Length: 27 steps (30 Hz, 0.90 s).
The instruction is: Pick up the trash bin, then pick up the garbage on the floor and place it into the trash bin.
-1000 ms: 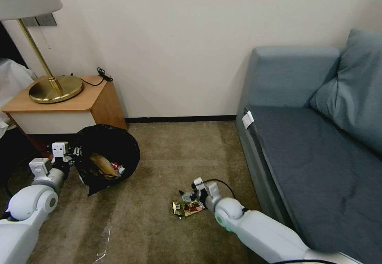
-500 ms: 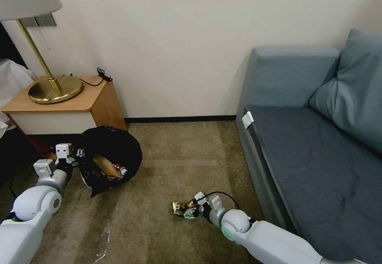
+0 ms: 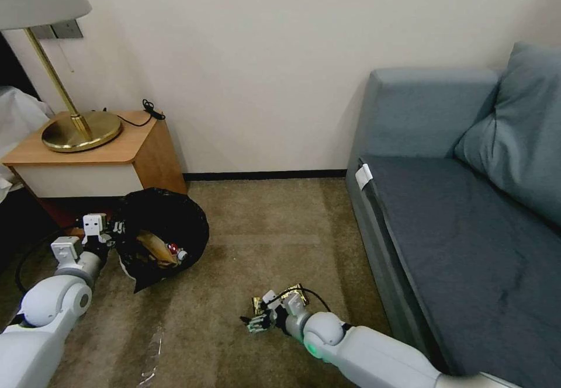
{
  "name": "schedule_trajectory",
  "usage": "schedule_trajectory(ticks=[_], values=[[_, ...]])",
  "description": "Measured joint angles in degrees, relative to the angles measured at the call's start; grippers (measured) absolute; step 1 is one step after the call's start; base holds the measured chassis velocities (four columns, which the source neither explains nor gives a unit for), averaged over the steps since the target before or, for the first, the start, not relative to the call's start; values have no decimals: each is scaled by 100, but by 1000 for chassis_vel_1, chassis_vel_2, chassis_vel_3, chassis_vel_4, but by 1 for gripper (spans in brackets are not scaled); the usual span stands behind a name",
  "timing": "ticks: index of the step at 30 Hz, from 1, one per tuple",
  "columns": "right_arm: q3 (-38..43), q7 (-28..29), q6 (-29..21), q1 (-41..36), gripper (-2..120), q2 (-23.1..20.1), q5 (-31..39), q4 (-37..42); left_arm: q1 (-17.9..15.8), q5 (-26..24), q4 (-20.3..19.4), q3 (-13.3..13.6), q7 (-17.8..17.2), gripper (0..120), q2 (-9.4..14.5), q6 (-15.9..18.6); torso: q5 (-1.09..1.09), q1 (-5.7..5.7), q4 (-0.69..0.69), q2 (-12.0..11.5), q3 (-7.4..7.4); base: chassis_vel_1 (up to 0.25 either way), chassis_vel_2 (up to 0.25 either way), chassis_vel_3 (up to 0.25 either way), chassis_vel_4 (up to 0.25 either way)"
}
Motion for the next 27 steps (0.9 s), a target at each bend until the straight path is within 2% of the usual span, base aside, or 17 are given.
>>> schedule_trajectory(ticks=[17, 20, 24, 27], values=[[184, -414, 315, -32, 100, 57, -155, -619, -183, 40, 173, 171, 45, 4, -75, -56, -1, 0, -1, 0, 0, 0, 0, 0, 0], [196, -551, 396, -22, 88, 112, -165, -746, -188, 35, 190, 181, 44, 4, -76, -71, 0, 0, 0, 0, 0, 0, 0, 0, 0], [208, -596, 478, 18, 85, 152, -179, -865, -187, 33, 204, 181, 48, 4, -76, -84, 0, 0, 0, 0, 0, 0, 0, 0, 0], [231, -607, 493, 58, 89, 143, -170, -881, -199, 30, 218, 189, 48, 4, -80, -89, 0, 0, 0, 0, 0, 0, 0, 0, 0]])
